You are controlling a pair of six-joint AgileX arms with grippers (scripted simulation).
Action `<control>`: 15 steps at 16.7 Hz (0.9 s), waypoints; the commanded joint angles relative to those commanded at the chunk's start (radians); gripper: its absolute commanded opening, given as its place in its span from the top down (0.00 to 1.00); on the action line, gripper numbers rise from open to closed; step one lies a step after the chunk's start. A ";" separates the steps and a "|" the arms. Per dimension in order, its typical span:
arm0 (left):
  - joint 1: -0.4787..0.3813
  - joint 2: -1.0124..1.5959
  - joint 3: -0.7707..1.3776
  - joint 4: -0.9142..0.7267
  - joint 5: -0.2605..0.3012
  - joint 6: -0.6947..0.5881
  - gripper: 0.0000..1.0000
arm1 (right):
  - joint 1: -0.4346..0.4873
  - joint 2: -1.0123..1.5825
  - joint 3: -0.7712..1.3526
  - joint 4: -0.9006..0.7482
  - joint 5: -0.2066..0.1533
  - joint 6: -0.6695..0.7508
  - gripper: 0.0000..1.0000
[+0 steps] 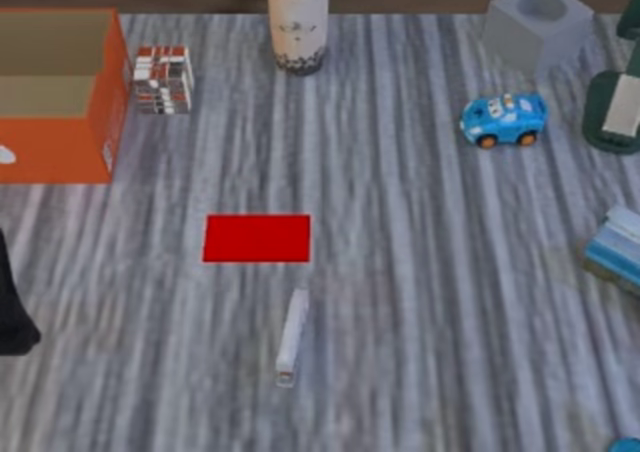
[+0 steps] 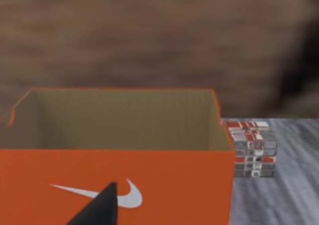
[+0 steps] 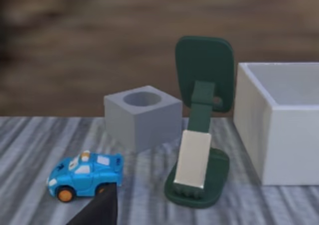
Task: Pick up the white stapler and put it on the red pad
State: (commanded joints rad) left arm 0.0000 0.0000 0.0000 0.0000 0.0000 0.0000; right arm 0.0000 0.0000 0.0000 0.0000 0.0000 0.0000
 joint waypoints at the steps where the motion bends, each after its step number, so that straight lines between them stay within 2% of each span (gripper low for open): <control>1: 0.000 0.000 0.000 0.000 0.000 0.000 0.00 | 0.000 0.000 0.000 0.000 0.000 0.000 0.00; 4: -0.017 0.030 0.030 -0.024 0.002 -0.012 0.00 | 0.000 0.000 0.000 0.000 0.000 0.000 0.00; 8: -0.104 0.217 0.212 -0.156 0.005 -0.080 0.00 | 0.000 0.000 0.000 0.000 0.000 0.000 0.00; 15: -0.341 0.898 0.723 -0.557 -0.003 -0.262 0.00 | 0.000 0.000 0.000 0.000 0.000 0.000 0.00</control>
State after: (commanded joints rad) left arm -0.3412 0.8979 0.7226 -0.5574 -0.0026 -0.2621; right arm 0.0000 0.0000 0.0000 0.0000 0.0000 0.0000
